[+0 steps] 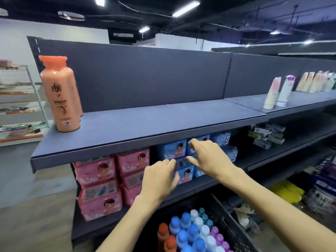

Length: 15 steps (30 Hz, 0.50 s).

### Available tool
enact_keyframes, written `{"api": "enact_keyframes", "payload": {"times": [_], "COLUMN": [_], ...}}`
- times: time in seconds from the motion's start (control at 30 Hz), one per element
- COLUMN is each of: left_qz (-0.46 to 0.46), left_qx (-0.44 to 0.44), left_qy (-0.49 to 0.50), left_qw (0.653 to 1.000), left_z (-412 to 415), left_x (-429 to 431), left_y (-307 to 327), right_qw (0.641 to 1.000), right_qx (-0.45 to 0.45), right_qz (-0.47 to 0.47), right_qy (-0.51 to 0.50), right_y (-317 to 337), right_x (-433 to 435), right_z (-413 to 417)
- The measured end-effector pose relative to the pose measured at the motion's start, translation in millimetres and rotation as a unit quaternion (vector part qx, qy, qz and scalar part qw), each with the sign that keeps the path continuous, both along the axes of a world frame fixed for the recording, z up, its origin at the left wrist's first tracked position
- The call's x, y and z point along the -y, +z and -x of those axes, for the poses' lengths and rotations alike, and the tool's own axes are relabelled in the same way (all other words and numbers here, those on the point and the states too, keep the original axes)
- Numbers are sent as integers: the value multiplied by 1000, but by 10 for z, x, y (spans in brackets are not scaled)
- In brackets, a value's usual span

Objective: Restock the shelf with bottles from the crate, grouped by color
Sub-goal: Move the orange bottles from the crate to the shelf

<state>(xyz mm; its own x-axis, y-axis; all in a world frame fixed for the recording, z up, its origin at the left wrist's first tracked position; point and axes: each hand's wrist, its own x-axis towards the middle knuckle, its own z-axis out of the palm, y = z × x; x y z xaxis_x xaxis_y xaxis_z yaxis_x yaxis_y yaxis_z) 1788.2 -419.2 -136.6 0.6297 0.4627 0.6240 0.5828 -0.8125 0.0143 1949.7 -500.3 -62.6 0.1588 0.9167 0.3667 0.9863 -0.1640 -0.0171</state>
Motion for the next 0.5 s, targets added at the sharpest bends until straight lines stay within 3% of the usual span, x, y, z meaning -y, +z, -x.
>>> {"api": "enact_keyframes", "payload": {"times": [0.3,0.5], "left_qz": [167,253], "left_qx": [-65,-100], "left_qy": [42,58], "left_qw": [983,961], "left_z": [-44,56], "left_x": [615,890], "left_y": [-1273,-1828], "right_qw": [989,957], "right_qx": [-96,-199], "right_qz": [117,205], "right_qy": [1,-38], "right_y": [-1212,-2071], "right_x": [164,315], "right_z": [-141,-174]}}
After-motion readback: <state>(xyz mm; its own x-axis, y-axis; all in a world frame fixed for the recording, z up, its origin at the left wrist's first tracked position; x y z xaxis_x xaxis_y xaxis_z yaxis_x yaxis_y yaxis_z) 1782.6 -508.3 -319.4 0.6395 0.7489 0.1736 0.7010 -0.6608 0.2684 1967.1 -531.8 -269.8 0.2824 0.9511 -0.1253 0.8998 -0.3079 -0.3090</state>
